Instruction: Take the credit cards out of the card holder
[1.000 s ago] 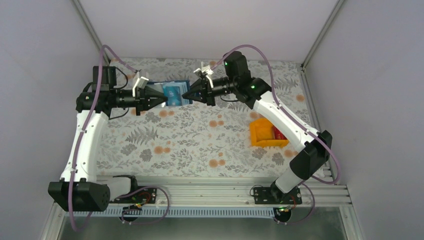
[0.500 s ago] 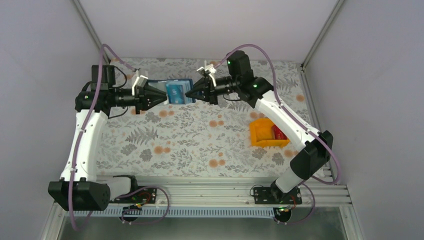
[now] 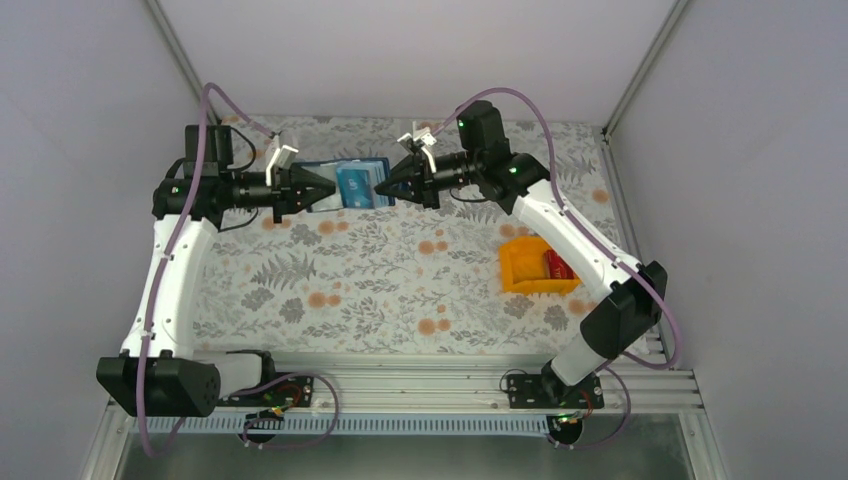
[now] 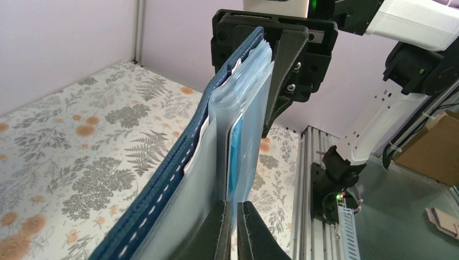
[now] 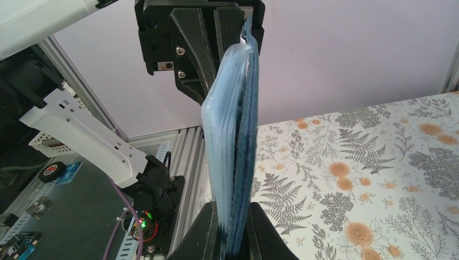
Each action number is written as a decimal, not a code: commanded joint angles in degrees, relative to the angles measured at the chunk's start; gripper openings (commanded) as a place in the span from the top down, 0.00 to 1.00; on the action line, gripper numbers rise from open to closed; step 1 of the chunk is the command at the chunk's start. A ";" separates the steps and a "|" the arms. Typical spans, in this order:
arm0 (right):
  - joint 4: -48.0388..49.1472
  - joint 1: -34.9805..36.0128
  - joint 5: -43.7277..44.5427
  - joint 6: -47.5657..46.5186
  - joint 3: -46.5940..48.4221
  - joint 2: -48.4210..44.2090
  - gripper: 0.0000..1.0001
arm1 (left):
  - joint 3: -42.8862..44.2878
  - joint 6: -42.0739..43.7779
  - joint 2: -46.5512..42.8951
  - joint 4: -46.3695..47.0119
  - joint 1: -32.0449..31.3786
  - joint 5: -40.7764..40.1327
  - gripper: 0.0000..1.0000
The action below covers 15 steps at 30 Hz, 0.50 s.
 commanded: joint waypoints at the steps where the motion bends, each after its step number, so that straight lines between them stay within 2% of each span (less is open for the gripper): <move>1: -0.44 0.24 -2.26 -1.27 0.91 -0.21 0.96 | 1.91 0.86 0.17 0.58 -0.03 -0.16 0.86; 4: -0.17 0.53 -3.63 -1.14 1.15 0.19 0.96 | 1.89 -3.30 0.94 4.82 -0.27 -3.16 0.81; 9: -0.10 1.07 -4.03 -1.41 1.18 0.31 0.96 | 3.00 -3.45 2.36 4.91 -2.73 -2.19 0.70; 15: -0.10 1.21 -5.11 -1.65 1.68 0.50 0.96 | 3.95 -3.50 2.90 5.05 -4.44 -1.90 0.72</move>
